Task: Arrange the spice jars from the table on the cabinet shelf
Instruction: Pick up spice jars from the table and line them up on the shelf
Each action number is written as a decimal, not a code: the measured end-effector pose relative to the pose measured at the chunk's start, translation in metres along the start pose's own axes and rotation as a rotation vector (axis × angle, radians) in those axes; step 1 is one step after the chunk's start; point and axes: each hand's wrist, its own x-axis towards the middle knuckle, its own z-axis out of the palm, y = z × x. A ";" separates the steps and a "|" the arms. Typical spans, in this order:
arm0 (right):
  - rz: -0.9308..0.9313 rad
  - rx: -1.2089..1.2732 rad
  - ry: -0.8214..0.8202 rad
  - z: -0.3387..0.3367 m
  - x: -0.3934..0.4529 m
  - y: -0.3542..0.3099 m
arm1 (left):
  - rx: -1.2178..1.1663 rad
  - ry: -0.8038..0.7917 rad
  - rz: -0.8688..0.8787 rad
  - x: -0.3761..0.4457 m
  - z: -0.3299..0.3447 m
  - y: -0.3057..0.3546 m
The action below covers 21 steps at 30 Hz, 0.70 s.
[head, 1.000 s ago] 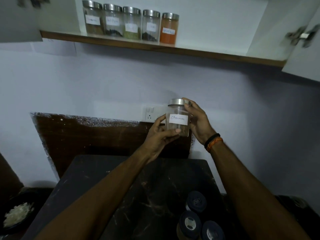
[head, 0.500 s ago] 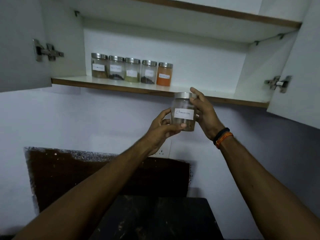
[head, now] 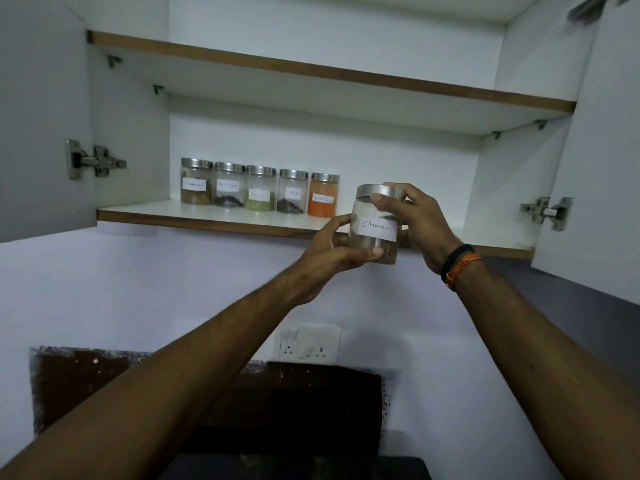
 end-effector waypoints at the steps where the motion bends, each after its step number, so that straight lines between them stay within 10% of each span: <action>1: -0.001 -0.002 0.014 -0.002 0.003 -0.001 | 0.060 0.001 0.020 0.005 -0.001 0.002; 10: -0.039 -0.052 0.179 -0.019 0.036 0.003 | 1.029 -0.016 0.346 0.055 -0.046 0.013; 21: -0.120 -0.210 0.190 -0.032 0.095 0.029 | 1.607 -0.362 -0.084 0.112 -0.063 -0.001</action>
